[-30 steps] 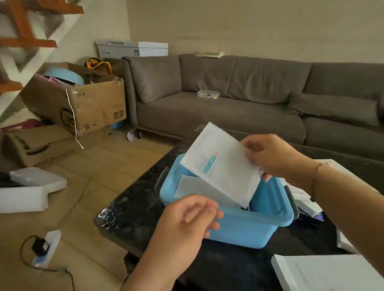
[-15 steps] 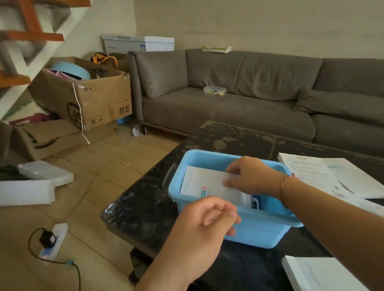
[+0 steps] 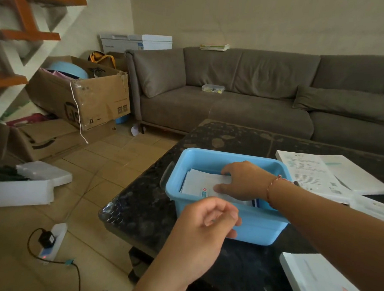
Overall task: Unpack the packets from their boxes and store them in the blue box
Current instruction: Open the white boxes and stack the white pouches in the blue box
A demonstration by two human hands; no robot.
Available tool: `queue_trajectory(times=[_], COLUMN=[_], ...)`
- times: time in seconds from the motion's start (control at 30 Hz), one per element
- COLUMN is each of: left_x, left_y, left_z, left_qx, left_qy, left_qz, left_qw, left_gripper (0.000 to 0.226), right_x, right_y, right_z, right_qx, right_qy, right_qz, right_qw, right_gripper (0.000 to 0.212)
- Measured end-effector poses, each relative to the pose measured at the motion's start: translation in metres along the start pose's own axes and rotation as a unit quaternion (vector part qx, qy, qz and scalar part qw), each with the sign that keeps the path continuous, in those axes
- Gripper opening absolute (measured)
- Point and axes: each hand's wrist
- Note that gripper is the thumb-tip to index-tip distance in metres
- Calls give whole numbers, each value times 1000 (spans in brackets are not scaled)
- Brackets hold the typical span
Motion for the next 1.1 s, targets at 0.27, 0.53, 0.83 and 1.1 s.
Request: queue_trajectory(times=[0.27, 0.53, 0.83, 1.1], left_x=[-1, -1, -2, -1], left_y=[2, 2, 1, 2], left_z=[-2, -4, -4, -5], left_qx=[-12, -4, -3, -3], left_qy=[15, 22, 32, 35], left_qz=[5, 9, 10, 11], left_qw=[1000, 1000, 999, 999], left_gripper=[13, 12, 12, 11], right_x=[3, 6, 8, 10], right_y=[2, 6, 6, 15], right_z=[-5, -3, -4, 1], right_qx=[92, 60, 116, 65], right_qy=[-7, 27, 58, 65], right_qz=[-1, 20, 34, 57], right_qw=[996, 998, 991, 994], right_gripper=[47, 53, 71, 77])
Point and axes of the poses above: each hand's wrist, its own x-axis towards the middle knuckle, its own z-axis out of the back of the hand, y = z × x, and after that the axes turned 15 degrees about -x, right-handed
